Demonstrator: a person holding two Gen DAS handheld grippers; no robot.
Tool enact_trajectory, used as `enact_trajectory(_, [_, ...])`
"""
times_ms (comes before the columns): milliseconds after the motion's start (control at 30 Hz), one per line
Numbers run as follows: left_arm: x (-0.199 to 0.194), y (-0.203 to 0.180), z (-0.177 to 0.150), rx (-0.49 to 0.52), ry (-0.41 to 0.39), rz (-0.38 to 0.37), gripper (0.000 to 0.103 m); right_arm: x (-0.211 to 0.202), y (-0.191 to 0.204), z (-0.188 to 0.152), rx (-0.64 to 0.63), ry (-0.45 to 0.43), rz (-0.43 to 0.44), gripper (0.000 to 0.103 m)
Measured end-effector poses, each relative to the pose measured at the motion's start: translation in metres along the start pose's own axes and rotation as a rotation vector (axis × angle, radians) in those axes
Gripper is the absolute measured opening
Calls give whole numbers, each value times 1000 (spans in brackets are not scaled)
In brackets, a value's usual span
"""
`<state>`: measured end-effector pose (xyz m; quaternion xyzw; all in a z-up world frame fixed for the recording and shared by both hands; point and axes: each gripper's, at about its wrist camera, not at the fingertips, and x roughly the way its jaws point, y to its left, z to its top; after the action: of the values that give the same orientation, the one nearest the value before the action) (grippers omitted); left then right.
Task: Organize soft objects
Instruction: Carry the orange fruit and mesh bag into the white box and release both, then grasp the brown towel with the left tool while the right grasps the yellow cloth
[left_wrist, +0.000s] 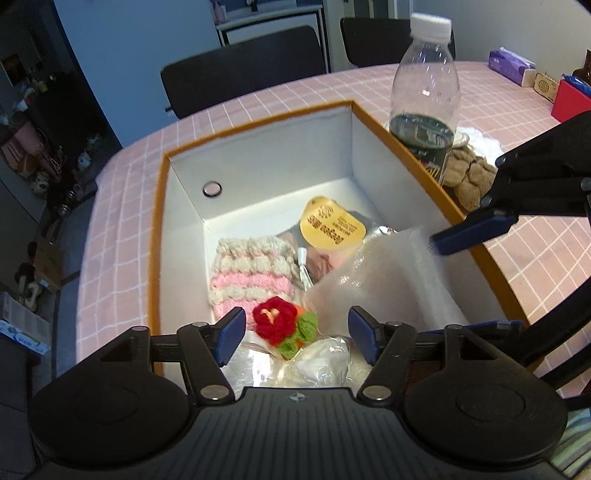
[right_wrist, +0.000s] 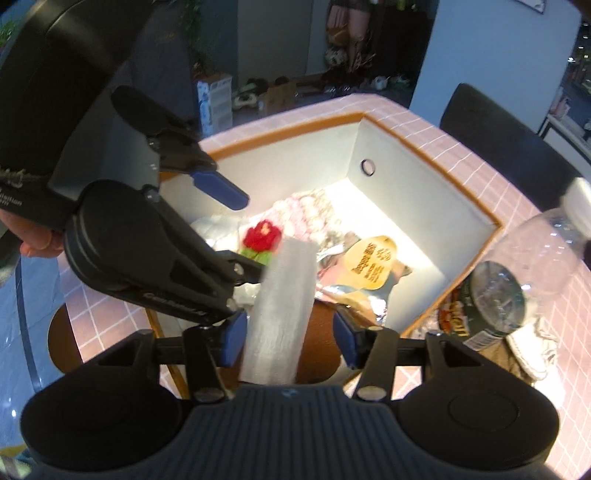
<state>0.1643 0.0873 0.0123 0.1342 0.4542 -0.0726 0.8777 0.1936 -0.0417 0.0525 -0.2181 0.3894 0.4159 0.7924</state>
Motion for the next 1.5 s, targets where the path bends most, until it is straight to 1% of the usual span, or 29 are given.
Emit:
enact_trajectory(100, [-7, -3, -2, -2, -25, 26, 78, -14, 0, -1, 12, -24, -12, 56])
enact_trajectory(167, [-14, -5, -3, -6, -54, 38, 78, -22, -2, -4, 22, -48, -21, 59])
enact_trajectory(300, [-27, -9, -3, -24, -114, 41, 78, -41, -7, -12, 37, -107, -58, 63])
enact_trajectory(433, [-43, -18, -1, -23, -195, 33, 78, -60, -16, -25, 71, -163, -83, 67])
enact_trajectory(567, [-55, -40, 2, 34, -252, 0, 78, -77, -27, -43, 101, -184, -117, 68])
enact_trajectory(700, [-57, -72, 5, 124, -286, -23, 78, -92, -38, -69, 134, -174, -153, 69])
enact_trajectory(867, [-48, -108, 13, 199, -285, -83, 78, -98, -57, -103, 170, -128, -198, 71])
enact_trajectory(1067, [-31, -143, 26, 270, -270, -134, 78, -93, -93, -142, 246, -57, -243, 71])
enact_trajectory(1233, [-10, -172, 42, 337, -252, -160, 78, -82, -131, -173, 321, 13, -283, 71])
enact_trajectory(1333, [5, -188, 52, 380, -233, -164, 78, -78, -154, -187, 369, 43, -286, 71])
enact_trajectory(1400, [17, -198, 60, 401, -214, -159, 78, -75, -167, -193, 393, 50, -287, 71])
enact_trajectory(1500, [38, -209, 70, 410, -183, -157, 78, -67, -179, -195, 393, 54, -296, 71])
